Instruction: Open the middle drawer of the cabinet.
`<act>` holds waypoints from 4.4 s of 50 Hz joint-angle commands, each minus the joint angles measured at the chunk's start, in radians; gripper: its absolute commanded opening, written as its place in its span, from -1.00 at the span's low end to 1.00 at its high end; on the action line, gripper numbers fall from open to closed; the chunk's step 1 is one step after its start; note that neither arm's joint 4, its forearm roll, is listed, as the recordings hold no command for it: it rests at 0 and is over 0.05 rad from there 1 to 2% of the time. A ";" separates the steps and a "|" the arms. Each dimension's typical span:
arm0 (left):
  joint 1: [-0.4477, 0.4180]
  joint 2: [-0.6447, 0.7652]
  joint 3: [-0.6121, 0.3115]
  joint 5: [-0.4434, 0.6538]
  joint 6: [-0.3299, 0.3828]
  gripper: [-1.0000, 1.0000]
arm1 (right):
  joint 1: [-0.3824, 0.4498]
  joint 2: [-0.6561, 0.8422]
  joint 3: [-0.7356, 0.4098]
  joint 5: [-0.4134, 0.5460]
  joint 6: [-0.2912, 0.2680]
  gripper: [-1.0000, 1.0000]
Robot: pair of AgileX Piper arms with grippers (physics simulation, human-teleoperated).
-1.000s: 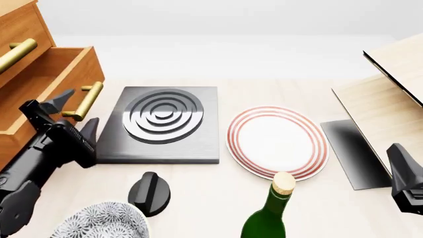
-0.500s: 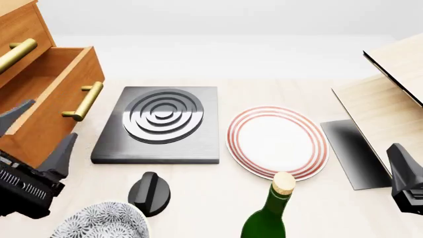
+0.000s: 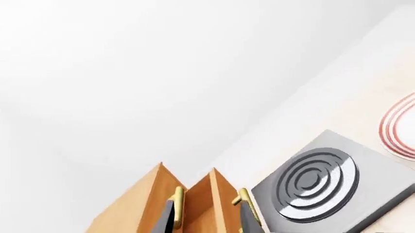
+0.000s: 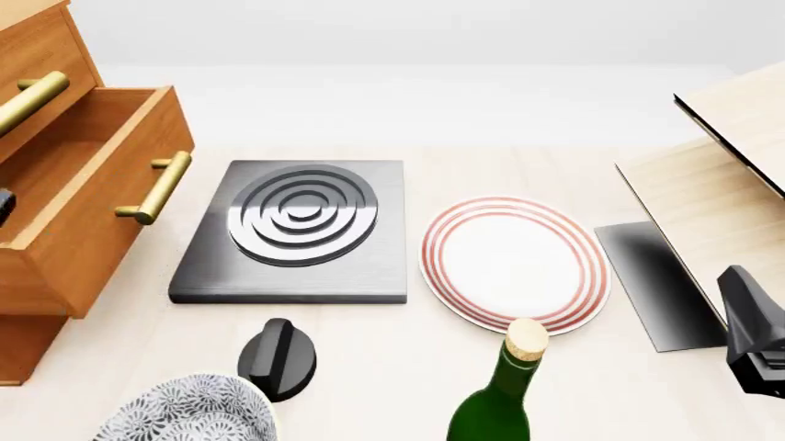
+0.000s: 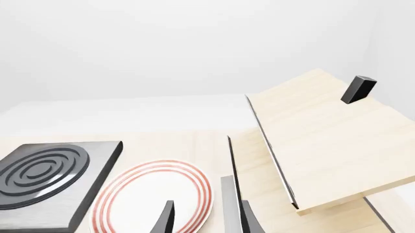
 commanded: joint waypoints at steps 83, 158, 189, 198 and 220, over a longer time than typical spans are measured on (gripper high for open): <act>0.286 0.791 -0.223 0.059 -0.771 1.00 | 0.000 0.000 0.000 0.000 0.000 1.00; 0.134 0.904 -0.171 -0.040 -0.774 1.00 | 0.000 0.000 0.000 0.000 0.000 1.00; -0.055 0.940 -0.229 -0.022 -0.756 1.00 | 0.000 0.000 0.000 0.000 0.000 1.00; -0.153 0.894 -0.277 0.006 -0.852 1.00 | 0.000 0.000 0.000 0.000 0.000 1.00; -0.254 0.921 -0.348 0.004 -0.913 1.00 | 0.000 0.000 0.000 0.000 0.000 1.00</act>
